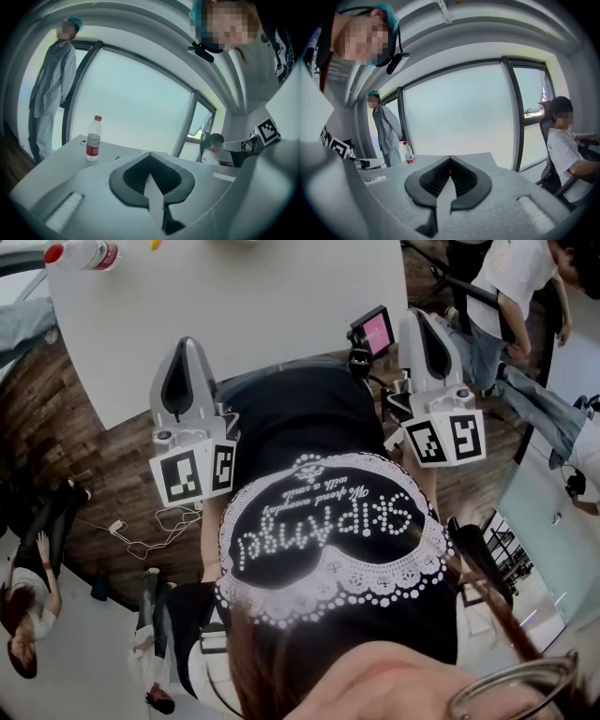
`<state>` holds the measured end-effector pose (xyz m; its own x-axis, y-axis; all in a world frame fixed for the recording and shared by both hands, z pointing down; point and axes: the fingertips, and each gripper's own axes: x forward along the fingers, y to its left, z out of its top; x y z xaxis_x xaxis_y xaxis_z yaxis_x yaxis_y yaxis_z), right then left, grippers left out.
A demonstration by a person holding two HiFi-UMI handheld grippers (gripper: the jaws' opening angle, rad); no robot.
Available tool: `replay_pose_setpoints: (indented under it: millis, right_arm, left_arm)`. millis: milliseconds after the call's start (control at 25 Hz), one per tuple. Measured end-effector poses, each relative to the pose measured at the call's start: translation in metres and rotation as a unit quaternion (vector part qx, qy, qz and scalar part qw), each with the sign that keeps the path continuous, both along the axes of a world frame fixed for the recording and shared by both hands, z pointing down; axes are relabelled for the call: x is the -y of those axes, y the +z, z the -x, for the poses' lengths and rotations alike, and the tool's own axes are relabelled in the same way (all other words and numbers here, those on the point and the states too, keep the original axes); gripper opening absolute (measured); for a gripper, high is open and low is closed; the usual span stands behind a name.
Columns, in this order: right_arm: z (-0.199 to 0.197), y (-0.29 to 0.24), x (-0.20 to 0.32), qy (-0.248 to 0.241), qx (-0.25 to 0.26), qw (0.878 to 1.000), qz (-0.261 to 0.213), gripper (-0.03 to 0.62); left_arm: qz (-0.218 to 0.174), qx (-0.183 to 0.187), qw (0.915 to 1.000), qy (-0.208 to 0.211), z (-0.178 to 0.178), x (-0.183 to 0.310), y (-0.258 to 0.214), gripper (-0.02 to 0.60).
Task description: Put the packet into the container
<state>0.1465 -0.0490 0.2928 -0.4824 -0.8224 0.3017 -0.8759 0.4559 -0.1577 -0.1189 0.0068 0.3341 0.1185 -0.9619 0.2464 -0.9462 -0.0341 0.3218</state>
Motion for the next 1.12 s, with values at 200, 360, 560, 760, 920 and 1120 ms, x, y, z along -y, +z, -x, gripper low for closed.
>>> replay_pose_setpoints:
  millis: [200,360,560,760,920,1120]
  right_arm:
    - [-0.003,0.001,-0.0003,0.004,0.0,1.0,-0.001,-0.005]
    - [-0.0035,0.0,-0.0003,0.005,-0.001,1.0,-0.002,-0.005]
    - [-0.0021,0.0004,-0.0002,0.004,-0.001,1.0,-0.002,-0.005]
    - [-0.0018,-0.0002,0.0004,0.002,-0.003,1.0,-0.002,-0.005]
    - [-0.002,0.0004,-0.0008,0.003,-0.004,1.0,-0.001,-0.005]
    - [-0.0034,0.0017,-0.0003,0.003,-0.002,1.0,-0.001,-0.005]
  left_arm:
    - [0.0,-0.002,1.0,-0.007,0.0022,-0.0012,0.0022,0.003]
    - [0.0,-0.002,1.0,-0.006,0.0019,-0.0008,0.0018,0.003]
    - [-0.001,-0.003,1.0,-0.008,0.0038,-0.0008,0.0022,0.003]
    - [-0.001,-0.002,1.0,-0.008,0.0036,-0.0006,0.0007,0.003]
    - [-0.002,-0.001,1.0,-0.008,0.0037,-0.0014,-0.0001,0.003]
    - [0.0,-0.001,1.0,-0.007,0.0013,-0.0011,0.0018,0.003]
